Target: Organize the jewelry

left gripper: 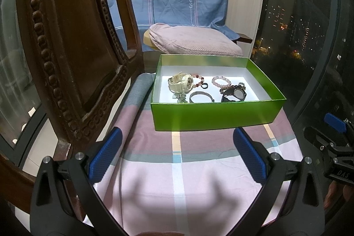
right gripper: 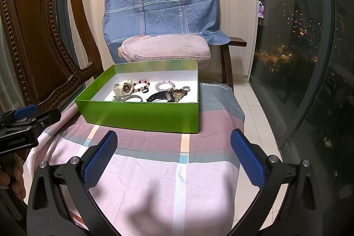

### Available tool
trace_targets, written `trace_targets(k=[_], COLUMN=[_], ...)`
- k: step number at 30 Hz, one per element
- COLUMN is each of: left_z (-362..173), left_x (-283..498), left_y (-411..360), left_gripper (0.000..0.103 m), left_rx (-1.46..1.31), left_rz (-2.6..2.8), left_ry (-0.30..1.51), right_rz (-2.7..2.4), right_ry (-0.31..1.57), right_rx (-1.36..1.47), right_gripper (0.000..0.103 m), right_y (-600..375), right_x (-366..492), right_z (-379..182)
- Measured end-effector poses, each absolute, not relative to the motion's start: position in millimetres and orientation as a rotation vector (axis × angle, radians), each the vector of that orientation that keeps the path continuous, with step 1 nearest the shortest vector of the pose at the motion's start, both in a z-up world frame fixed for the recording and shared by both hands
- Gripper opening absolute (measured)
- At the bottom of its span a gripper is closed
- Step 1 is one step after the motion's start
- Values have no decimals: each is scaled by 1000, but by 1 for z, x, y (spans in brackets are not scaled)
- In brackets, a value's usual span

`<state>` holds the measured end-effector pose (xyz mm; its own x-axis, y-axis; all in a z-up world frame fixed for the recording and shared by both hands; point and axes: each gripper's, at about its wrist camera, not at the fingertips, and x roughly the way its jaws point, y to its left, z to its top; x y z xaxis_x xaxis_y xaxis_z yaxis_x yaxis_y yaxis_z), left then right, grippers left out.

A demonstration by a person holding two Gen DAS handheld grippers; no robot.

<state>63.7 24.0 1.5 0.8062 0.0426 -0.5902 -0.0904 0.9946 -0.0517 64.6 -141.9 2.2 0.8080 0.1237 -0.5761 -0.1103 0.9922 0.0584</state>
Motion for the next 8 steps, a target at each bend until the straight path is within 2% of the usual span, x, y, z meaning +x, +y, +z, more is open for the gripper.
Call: trace_targets(k=[8], left_z=[-1], left_x=[66], left_y=[23], left_gripper=[99], left_rx=[-83], left_rz=[54], left_ry=[654], right_rz=[126], right_ry=[618], right_rx=[23], right_gripper=[100], right_y=[-142], right_x=[64], right_z=[2])
